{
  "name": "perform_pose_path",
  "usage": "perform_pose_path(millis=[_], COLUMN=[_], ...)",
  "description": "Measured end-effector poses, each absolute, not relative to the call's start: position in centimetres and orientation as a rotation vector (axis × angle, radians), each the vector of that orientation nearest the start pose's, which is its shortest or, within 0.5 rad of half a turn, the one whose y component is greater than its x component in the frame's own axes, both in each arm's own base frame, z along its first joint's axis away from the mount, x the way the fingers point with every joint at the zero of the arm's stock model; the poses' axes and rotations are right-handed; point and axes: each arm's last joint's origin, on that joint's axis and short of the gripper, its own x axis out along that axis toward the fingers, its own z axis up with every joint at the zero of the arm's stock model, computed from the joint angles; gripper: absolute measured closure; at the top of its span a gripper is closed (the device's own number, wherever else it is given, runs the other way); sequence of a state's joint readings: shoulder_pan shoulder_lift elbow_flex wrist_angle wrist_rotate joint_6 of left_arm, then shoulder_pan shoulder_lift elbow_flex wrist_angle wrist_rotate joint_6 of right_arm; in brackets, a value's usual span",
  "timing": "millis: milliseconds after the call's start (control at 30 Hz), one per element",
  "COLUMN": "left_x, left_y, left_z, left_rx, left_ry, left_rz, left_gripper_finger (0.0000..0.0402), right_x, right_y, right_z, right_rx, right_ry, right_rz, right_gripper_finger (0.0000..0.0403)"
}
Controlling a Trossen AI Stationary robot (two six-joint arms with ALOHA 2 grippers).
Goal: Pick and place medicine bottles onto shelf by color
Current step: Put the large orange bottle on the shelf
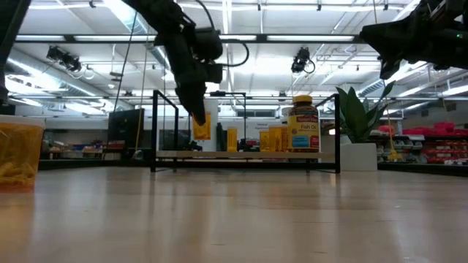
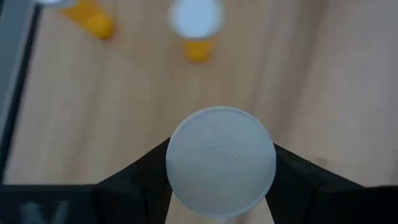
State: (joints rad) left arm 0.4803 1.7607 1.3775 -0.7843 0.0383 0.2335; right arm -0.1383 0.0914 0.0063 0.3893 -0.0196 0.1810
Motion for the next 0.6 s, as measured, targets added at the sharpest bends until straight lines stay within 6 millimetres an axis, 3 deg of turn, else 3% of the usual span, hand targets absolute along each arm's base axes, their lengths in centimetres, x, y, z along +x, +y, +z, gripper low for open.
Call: perform_pose_path(millis=[333,600], left_x=[31.5,30.9], left_y=[23.3,25.9], left_z=[22.5,21.5], left_rx=[-0.097,-0.135], left_ry=[1.192,1.207], left_rz=[0.326,0.37], left_gripper_finger=[0.0187,0.0186], right_x=[9.8,9.8], right_y=[-1.3,-1.3], right_z=[19.6,19.6], right_rx=[0.155,0.155], right_ry=[-0.313,-0.314], right_rz=[-0.09,-0.09], right_gripper_finger=[0.0346,0.0346])
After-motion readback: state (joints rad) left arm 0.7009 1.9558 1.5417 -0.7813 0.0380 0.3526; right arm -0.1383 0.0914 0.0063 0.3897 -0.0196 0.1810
